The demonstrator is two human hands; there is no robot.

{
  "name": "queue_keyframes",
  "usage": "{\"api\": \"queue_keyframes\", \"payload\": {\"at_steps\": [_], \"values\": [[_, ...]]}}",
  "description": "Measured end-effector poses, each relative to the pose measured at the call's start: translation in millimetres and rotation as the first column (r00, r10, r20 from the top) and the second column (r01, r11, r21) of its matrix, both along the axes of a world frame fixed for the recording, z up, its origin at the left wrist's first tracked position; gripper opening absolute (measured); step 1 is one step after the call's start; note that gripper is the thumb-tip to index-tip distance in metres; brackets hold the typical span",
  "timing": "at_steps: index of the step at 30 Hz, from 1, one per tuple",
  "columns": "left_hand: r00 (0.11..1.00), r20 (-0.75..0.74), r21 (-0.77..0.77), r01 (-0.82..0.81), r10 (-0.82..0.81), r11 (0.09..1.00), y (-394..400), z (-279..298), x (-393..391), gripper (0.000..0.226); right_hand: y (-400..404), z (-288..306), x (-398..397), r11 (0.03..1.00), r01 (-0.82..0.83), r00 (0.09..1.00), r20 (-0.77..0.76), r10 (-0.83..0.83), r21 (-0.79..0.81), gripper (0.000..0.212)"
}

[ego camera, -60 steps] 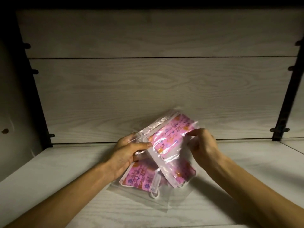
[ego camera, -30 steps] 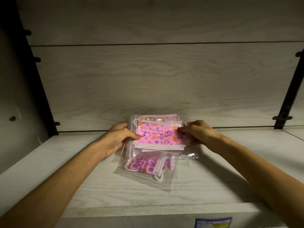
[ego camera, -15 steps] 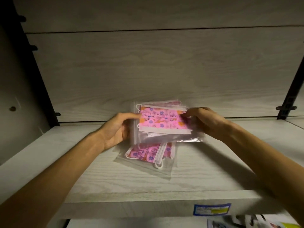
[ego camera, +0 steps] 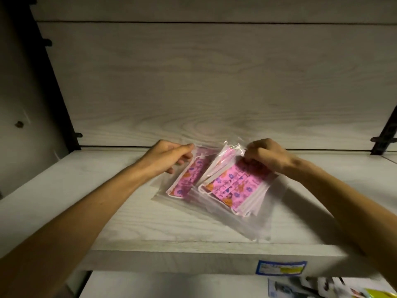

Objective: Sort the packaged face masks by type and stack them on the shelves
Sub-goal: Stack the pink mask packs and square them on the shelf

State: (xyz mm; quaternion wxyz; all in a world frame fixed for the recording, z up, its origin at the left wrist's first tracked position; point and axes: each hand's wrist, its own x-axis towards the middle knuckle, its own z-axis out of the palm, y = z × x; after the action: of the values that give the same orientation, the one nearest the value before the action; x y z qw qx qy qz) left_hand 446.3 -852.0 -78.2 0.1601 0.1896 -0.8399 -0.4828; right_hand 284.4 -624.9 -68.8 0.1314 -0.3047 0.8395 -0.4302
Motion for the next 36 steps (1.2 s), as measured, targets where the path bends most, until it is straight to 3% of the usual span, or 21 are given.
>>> {"api": "queue_keyframes", "payload": {"at_steps": [6,11,14,19,26,30,36], "values": [[0.999,-0.046,0.174,0.035,-0.027,0.984,-0.6,3.4,-1.6,0.038,-2.1,-3.5,4.1,0.997,-0.071,0.997,-0.024,0.072,0.036,0.026],[0.992,-0.039,0.455,0.128,-0.124,0.881,-3.1,11.1,2.1,0.053,-1.1,-3.1,1.7,0.993,-0.076,0.994,-0.066,0.082,0.094,0.038],[0.997,-0.059,0.512,0.074,-0.051,0.856,-2.1,13.3,0.9,0.051,0.8,-1.1,-0.5,0.991,-0.068,0.996,-0.047,0.074,0.117,0.036],[0.992,-0.059,0.451,-0.075,0.113,0.889,-4.3,9.5,2.3,0.025,7.3,5.5,-4.7,0.985,-0.061,0.998,-0.021,0.065,0.161,0.033],[1.000,0.011,0.328,-0.027,0.024,0.944,-0.8,3.6,2.4,0.015,7.4,9.3,5.7,0.992,-0.065,0.998,0.027,0.062,0.112,0.024],[0.999,0.044,0.311,-0.005,-0.009,0.950,-0.7,1.0,1.9,0.018,10.5,14.8,8.7,0.978,0.020,1.000,0.012,-0.023,0.206,0.039],[0.997,0.077,0.249,0.007,-0.027,0.968,2.6,0.1,0.3,0.030,20.9,22.5,9.8,0.954,-0.043,0.998,0.056,0.027,0.298,0.030]]}}
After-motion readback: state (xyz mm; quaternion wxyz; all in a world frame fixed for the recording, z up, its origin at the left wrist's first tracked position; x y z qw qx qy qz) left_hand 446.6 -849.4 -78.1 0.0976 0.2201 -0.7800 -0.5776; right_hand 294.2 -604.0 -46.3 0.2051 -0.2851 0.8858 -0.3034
